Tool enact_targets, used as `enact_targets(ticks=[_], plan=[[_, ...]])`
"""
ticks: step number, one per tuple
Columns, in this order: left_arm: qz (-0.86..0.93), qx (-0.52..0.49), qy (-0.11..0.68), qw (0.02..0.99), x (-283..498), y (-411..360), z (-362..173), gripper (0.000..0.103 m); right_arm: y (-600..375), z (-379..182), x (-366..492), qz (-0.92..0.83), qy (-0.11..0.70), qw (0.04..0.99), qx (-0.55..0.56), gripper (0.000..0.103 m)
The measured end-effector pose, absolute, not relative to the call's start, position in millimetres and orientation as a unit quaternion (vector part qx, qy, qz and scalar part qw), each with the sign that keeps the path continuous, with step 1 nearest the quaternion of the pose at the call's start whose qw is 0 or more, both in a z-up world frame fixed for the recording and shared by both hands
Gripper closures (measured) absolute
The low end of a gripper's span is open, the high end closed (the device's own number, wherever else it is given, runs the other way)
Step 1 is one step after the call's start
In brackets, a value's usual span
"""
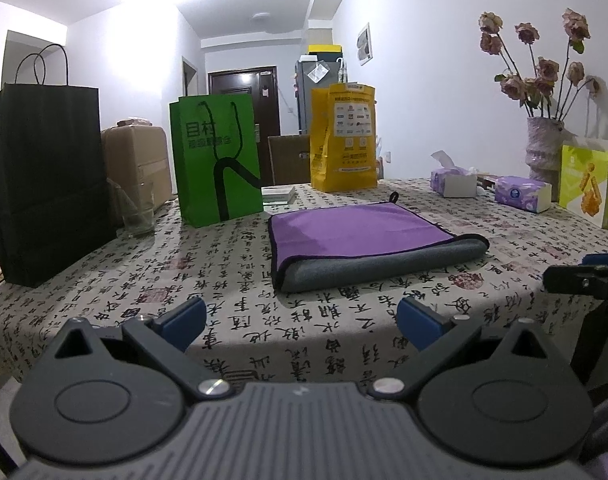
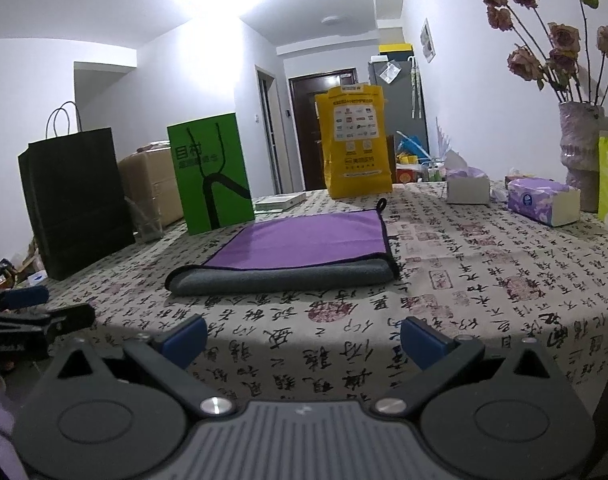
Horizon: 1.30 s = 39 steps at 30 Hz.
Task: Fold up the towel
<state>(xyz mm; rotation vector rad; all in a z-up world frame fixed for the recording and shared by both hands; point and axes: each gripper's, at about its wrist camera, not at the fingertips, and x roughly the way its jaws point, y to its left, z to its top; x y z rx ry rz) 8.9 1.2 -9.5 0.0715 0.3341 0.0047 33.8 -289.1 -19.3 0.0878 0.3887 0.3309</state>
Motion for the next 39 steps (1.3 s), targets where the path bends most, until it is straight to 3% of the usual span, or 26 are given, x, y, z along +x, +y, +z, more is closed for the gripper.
enact_targets(ticks=[12,28,31,34,36,39], plan=[[0.015,0.025,0.156,0.987,44.9,0.6,-10.2,0.0,-301.6,-24.4,60.3,0.136,0.17,0.975,0.041,0.0],[0.002,0.032,0.198,0.98,129.6,1.6,-14.6,0.0,-323.8,-34.4,145.1,0.12,0.208,0.97,0.043,0.0],[0.003,0.02,0.215,0.976,155.9,6.4,-16.7,0.0,-320.3,-34.2,165.6,0.127,0.211,0.968,0.039,0.004],[-0.008,-0.006,0.232,0.973,180.4,14.0,-19.8,0.0,-318.2,-33.2,190.4,0.137,0.217,0.966,0.037,0.014],[-0.018,-0.024,0.237,0.971,190.6,19.0,-22.2,0.009,-316.2,-33.2,206.4,0.142,0.225,0.963,0.038,0.022],[-0.027,-0.036,0.241,0.97,200.2,22.9,-27.2,0.038,-313.0,-36.0,225.2,0.148,0.236,0.96,0.033,0.032]])
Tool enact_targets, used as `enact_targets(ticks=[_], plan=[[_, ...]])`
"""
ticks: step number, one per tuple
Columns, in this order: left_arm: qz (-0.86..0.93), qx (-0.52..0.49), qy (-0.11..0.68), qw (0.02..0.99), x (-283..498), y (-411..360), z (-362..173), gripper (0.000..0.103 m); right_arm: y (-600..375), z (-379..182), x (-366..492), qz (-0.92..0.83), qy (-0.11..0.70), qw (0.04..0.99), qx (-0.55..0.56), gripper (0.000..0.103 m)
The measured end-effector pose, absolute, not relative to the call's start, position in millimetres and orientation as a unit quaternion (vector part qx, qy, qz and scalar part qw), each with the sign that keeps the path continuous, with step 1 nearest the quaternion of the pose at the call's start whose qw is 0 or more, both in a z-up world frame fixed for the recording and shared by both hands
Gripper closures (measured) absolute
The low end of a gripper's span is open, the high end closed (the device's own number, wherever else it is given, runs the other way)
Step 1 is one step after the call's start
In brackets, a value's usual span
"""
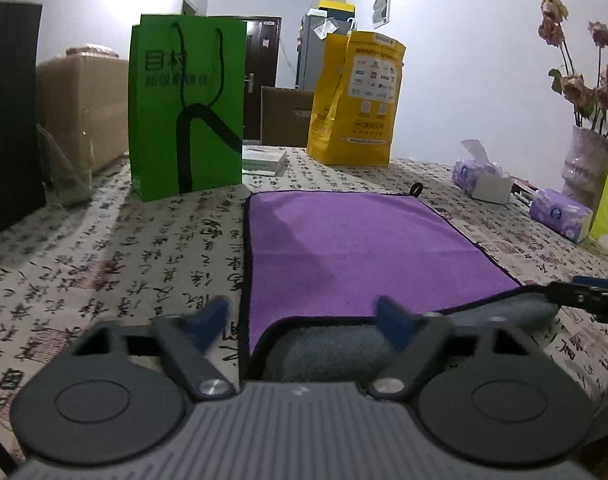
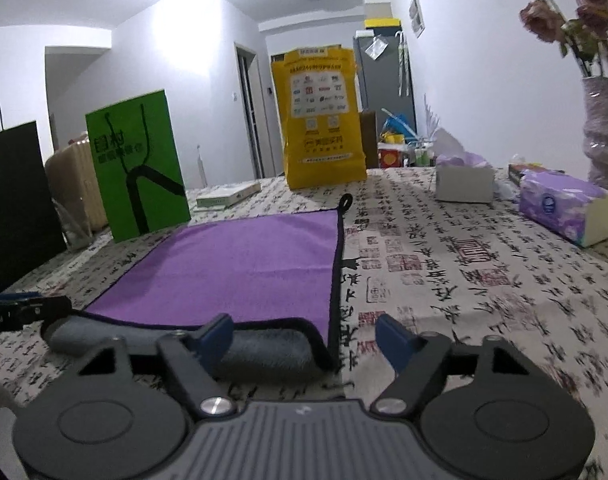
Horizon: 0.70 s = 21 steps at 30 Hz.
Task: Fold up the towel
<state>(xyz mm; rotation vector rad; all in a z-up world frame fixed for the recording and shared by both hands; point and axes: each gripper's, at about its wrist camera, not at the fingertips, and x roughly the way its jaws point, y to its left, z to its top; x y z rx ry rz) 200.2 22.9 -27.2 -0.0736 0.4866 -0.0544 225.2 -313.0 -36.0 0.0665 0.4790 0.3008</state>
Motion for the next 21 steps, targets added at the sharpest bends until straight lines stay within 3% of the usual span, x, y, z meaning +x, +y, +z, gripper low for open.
enact_targets(ticks=[1,3,8,9,10,11,21], plan=[[-0.029,-0.04,0.245,0.968,203.1,24.1,-29.1,0.044,-312.2,-37.5,229.8,0.152,0.241,0.958,0.032,0.035],[-0.031,-0.05,0.258,0.964,207.3,27.1,-33.3,0.049,-309.4,-42.7,239.3,0.161,0.258,0.952,0.03,0.051],[-0.043,-0.066,0.284,0.956,206.1,31.7,-41.4,0.053,-301.6,-50.6,244.6,0.18,0.28,0.943,0.01,0.073],[-0.044,-0.063,0.284,0.956,204.7,31.5,-42.4,0.068,-301.1,-50.0,244.8,0.181,0.281,0.942,0.005,0.087],[-0.041,-0.058,0.284,0.956,203.7,31.2,-42.7,0.091,-301.7,-49.1,244.6,0.182,0.283,0.942,0.003,0.092],[-0.036,-0.052,0.283,0.957,203.1,30.6,-42.3,0.097,-301.8,-48.0,245.1,0.182,0.285,0.941,0.0,0.096],[-0.031,-0.026,0.261,0.965,225.2,31.6,-26.3,0.097,-296.0,-33.5,264.5,0.18,0.272,0.945,-0.035,0.098]])
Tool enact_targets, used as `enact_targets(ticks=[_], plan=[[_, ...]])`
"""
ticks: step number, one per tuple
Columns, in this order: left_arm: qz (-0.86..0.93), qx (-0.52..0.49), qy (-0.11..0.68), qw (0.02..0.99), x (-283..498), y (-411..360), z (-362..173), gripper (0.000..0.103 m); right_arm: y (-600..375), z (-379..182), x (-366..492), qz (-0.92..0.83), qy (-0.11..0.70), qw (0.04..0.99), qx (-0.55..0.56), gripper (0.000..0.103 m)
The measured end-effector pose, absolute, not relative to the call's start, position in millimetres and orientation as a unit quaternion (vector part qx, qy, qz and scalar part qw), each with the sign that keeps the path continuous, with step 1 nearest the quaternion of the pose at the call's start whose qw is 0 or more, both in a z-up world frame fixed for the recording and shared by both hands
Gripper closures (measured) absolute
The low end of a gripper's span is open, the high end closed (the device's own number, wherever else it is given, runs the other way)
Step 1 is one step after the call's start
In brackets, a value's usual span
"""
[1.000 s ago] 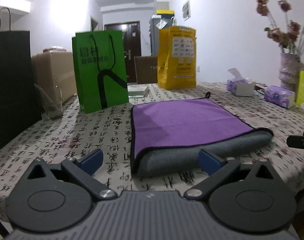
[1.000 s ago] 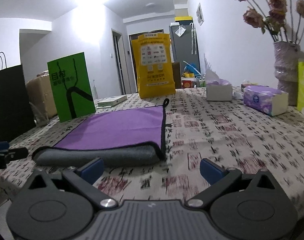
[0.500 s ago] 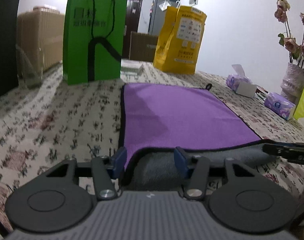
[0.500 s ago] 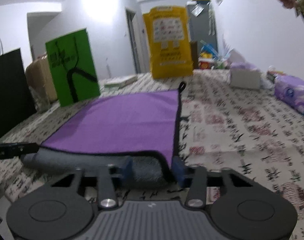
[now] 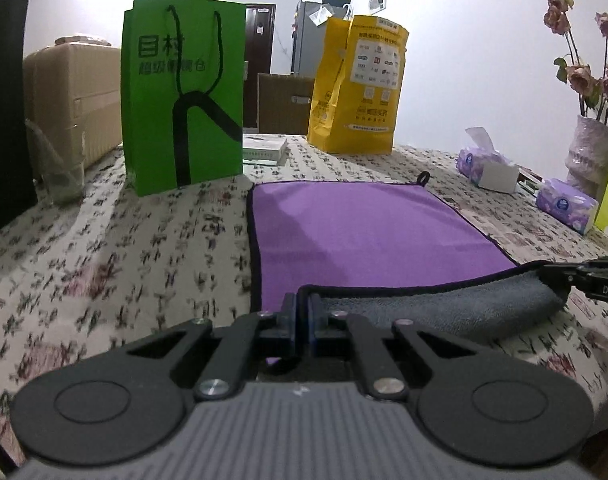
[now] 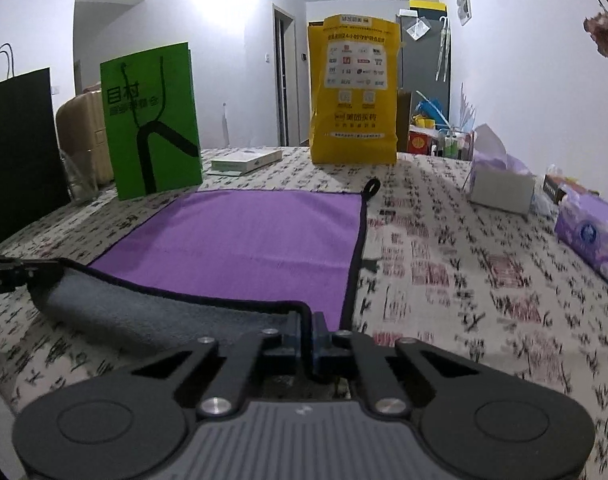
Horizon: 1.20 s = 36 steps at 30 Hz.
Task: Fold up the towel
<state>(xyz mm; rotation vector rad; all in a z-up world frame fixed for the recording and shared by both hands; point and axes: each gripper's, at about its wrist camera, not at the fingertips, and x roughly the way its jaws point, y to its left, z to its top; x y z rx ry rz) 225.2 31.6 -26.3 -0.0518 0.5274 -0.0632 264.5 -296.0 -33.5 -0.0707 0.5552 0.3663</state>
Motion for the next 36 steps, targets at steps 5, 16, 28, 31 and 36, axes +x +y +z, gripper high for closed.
enact_targets(ticks=[5,16,28,31,36], plan=[[-0.03,-0.019,0.262,0.964,243.9,34.0,-24.0,0.097,-290.8,-28.5,283.0,0.178,0.267,0.946,-0.045,0.098],[-0.03,-0.006,0.257,0.966,283.8,39.1,-21.5,0.097,-280.8,-26.2,323.9,0.178,0.266,0.945,-0.064,0.098],[-0.034,0.015,0.258,0.966,336.9,42.8,-14.3,0.097,-268.7,-22.8,377.2,0.179,0.276,0.94,-0.089,0.098],[-0.036,0.019,0.26,0.965,354.9,46.3,-10.5,0.097,-265.6,-22.3,392.0,0.179,0.282,0.938,-0.093,0.098],[-0.044,0.027,0.26,0.964,386.0,50.2,-4.9,0.097,-264.2,-19.3,415.9,0.182,0.284,0.936,-0.099,0.098]])
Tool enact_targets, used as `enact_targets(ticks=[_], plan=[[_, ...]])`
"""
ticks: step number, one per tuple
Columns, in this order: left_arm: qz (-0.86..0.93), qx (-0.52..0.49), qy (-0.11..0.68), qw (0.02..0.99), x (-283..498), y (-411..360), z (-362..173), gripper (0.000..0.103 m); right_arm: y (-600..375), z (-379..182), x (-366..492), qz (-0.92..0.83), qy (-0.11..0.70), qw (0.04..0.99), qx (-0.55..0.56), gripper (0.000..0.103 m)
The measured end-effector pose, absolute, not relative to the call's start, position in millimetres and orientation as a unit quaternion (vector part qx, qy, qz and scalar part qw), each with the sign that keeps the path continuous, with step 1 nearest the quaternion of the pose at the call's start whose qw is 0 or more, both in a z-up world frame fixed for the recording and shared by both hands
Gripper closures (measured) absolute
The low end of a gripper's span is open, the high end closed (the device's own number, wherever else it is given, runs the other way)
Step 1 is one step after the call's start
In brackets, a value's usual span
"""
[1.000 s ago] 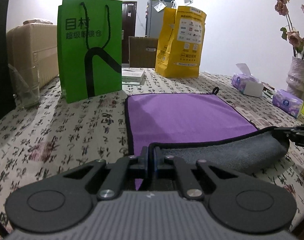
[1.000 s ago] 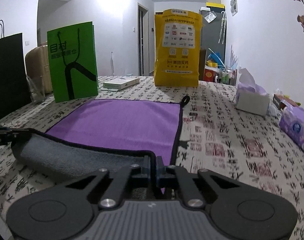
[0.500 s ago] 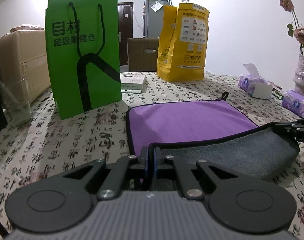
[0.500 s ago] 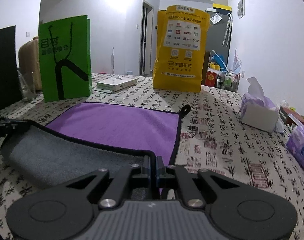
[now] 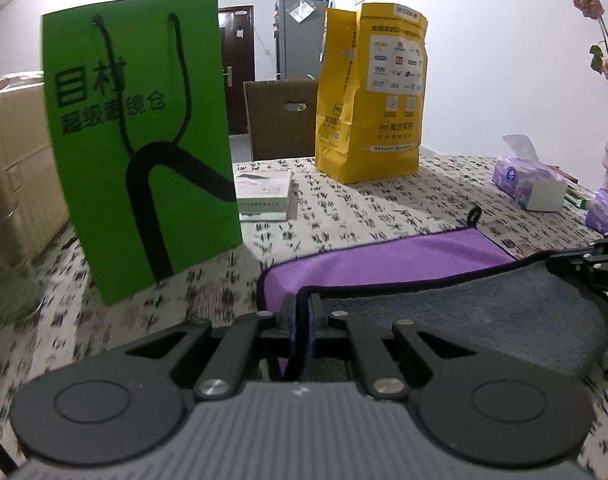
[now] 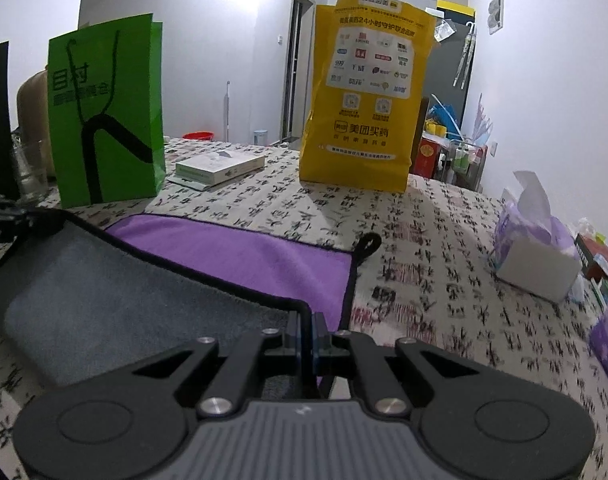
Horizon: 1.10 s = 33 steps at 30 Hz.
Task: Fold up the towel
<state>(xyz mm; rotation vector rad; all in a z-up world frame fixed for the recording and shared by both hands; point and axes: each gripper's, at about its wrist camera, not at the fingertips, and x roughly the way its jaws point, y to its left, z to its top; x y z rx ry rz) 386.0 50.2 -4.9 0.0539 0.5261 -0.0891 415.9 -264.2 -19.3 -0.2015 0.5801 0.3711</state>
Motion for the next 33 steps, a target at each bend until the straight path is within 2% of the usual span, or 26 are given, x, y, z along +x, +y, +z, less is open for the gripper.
enact_targets(ticks=[20,23,26,28,30,31,33], plan=[[-0.032,-0.001,0.295,0.955,501.1,76.9,-19.2,0.097,-247.7,-20.8,530.0,0.183,0.291,0.934,-0.098,0.098],[-0.026,0.002,0.307,0.951,511.6,78.5,-25.4,0.093,-245.2,-26.7,539.3,0.178,0.3,0.932,-0.1,0.096],[-0.023,0.0,0.311,0.95,514.8,82.9,-30.0,0.08,-247.3,-30.1,541.2,0.167,0.303,0.934,-0.093,0.09],[-0.019,0.001,0.311,0.95,514.8,84.1,-30.9,0.049,-249.9,-31.6,542.2,0.16,0.304,0.935,-0.089,0.083],[-0.016,0.002,0.308,0.951,512.3,85.1,-29.7,0.039,-254.3,-31.4,543.2,0.156,0.305,0.936,-0.078,0.062],[-0.019,0.002,0.307,0.951,511.3,85.0,-28.3,0.03,-256.3,-30.4,543.0,0.154,0.305,0.937,-0.072,0.058],[-0.02,0.001,0.306,0.952,509.5,83.9,-24.9,0.019,-258.5,-27.8,541.8,0.152,0.302,0.939,-0.065,0.05]])
